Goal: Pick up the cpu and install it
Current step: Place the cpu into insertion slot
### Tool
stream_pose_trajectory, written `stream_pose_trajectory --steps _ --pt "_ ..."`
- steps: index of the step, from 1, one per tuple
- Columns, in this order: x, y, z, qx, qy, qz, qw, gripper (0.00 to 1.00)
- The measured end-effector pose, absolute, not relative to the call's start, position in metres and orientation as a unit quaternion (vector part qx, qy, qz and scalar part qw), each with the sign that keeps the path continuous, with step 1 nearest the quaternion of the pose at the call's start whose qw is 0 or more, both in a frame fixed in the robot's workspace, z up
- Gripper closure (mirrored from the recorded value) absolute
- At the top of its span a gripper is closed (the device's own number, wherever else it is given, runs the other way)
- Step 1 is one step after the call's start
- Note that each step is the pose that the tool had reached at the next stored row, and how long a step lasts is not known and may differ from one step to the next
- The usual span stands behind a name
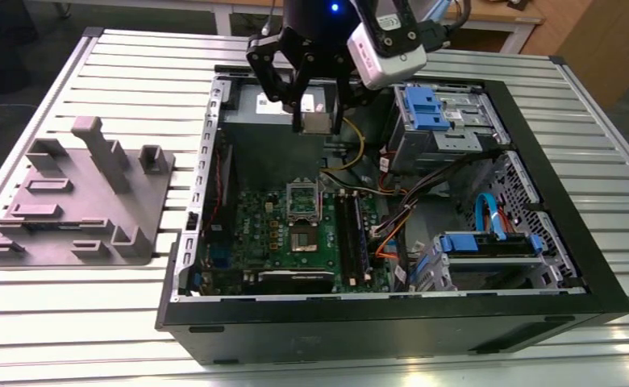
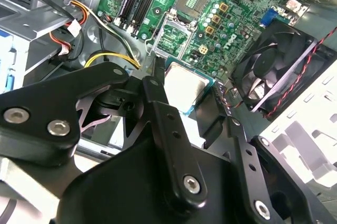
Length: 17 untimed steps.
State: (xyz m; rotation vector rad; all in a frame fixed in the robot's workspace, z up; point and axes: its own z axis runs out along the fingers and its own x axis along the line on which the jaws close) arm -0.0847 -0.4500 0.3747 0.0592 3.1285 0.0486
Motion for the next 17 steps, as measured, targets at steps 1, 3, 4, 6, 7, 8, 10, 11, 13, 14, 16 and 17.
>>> stream_pose_trajectory --steps 1,3,4,6,7,8,10,11,13,14,16,17 --pt "-0.085 -0.450 0.374 0.019 1.000 0.016 0.006 0.53" --pt "-0.085 -0.450 0.372 0.019 1.000 0.015 0.006 0.53" --pt "-0.085 -0.450 0.371 0.019 1.000 0.015 0.006 0.53" --pt "-0.085 -0.450 0.370 0.019 1.000 0.015 0.006 0.53" --pt "-0.085 -0.451 0.369 0.019 1.000 0.015 0.006 0.53" --pt "-0.085 -0.452 0.368 0.019 1.000 0.015 0.006 0.53" --pt "-0.085 -0.455 0.366 0.019 1.000 0.015 0.006 0.53" --pt "-0.085 -0.455 0.365 0.019 1.000 0.015 0.006 0.53" --pt "-0.085 -0.456 0.362 0.019 1.000 0.015 0.005 0.53" --pt "-0.085 -0.457 0.360 0.019 1.000 0.015 0.005 0.53" --pt "-0.085 -0.457 0.358 0.019 1.000 0.015 0.003 0.53" --pt "-0.085 -0.457 0.357 0.019 1.000 0.015 0.001 0.53"
